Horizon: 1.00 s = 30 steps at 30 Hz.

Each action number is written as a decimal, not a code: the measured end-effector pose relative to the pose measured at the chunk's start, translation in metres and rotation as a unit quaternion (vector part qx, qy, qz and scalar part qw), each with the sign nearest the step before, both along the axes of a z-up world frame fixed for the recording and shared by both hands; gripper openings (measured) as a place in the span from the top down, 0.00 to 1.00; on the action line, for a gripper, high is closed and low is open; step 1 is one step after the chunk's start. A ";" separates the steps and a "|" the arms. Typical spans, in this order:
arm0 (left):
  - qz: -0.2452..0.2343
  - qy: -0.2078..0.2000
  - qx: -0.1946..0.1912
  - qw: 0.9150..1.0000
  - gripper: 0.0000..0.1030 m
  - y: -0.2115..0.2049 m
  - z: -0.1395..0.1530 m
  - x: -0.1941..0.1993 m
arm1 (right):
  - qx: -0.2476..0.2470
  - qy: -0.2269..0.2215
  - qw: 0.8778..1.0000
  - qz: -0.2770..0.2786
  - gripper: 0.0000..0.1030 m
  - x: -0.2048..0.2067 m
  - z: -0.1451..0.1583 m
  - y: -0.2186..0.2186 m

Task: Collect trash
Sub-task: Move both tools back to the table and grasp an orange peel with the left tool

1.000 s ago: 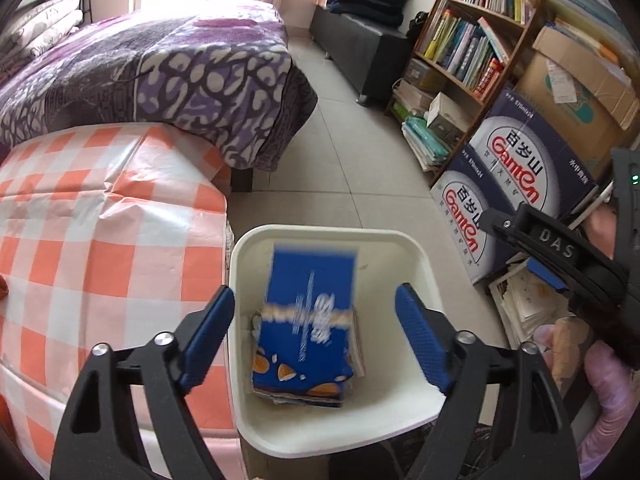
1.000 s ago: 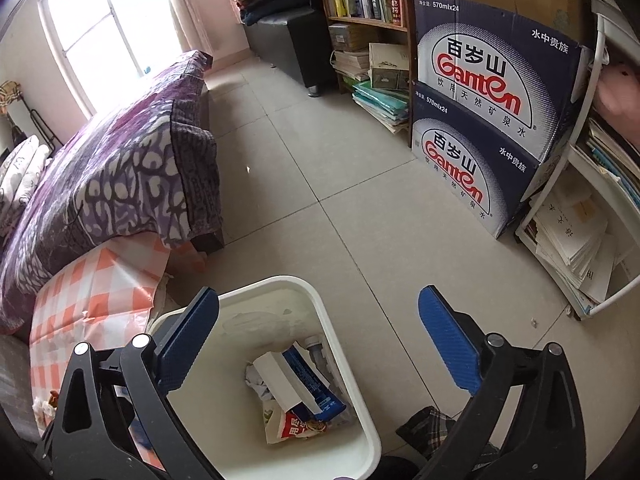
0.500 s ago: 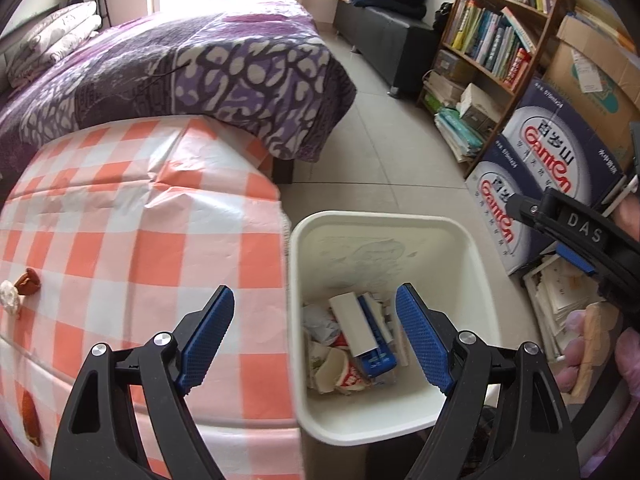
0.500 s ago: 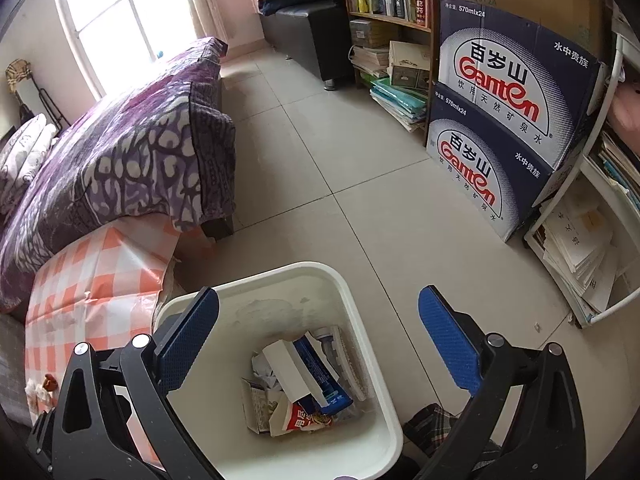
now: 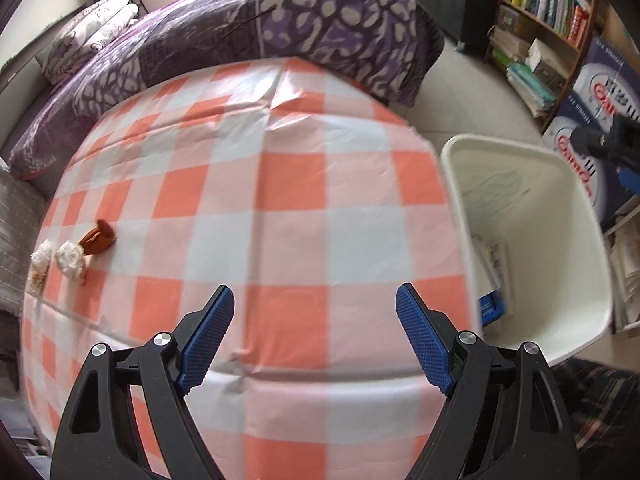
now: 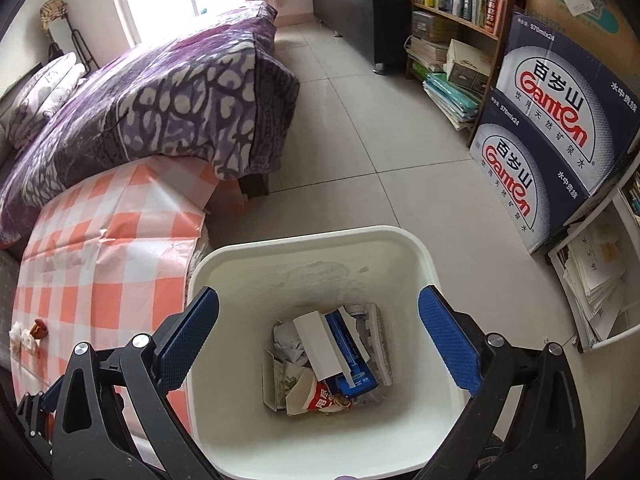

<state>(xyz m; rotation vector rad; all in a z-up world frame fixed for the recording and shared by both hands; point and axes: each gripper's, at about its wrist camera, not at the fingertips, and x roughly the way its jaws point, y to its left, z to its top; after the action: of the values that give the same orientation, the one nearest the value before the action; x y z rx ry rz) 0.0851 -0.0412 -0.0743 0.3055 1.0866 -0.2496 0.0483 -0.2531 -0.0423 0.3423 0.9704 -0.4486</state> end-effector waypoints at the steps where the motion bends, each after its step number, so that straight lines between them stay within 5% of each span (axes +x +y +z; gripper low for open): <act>1: 0.001 0.001 0.008 1.000 0.21 0.005 -0.002 -0.001 | 0.000 0.003 1.000 0.008 0.07 0.003 -0.002 0.007; 13: 0.054 0.045 0.074 0.995 0.21 0.096 -0.023 0.000 | 0.007 0.023 0.997 0.077 0.07 0.031 -0.014 0.073; 26: 0.107 0.085 0.070 0.988 0.21 0.193 -0.024 -0.004 | 0.012 0.039 0.992 0.123 0.07 0.051 -0.025 0.129; 30: 0.137 0.119 0.019 0.983 0.21 0.221 -0.027 -0.003 | 0.016 0.044 0.990 0.135 0.07 0.056 -0.029 0.143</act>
<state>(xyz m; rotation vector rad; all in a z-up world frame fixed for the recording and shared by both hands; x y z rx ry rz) 0.0816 0.1799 -0.1016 0.1592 1.3557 -0.0193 0.1039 -0.1102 -0.0716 0.2164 1.0935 -0.2017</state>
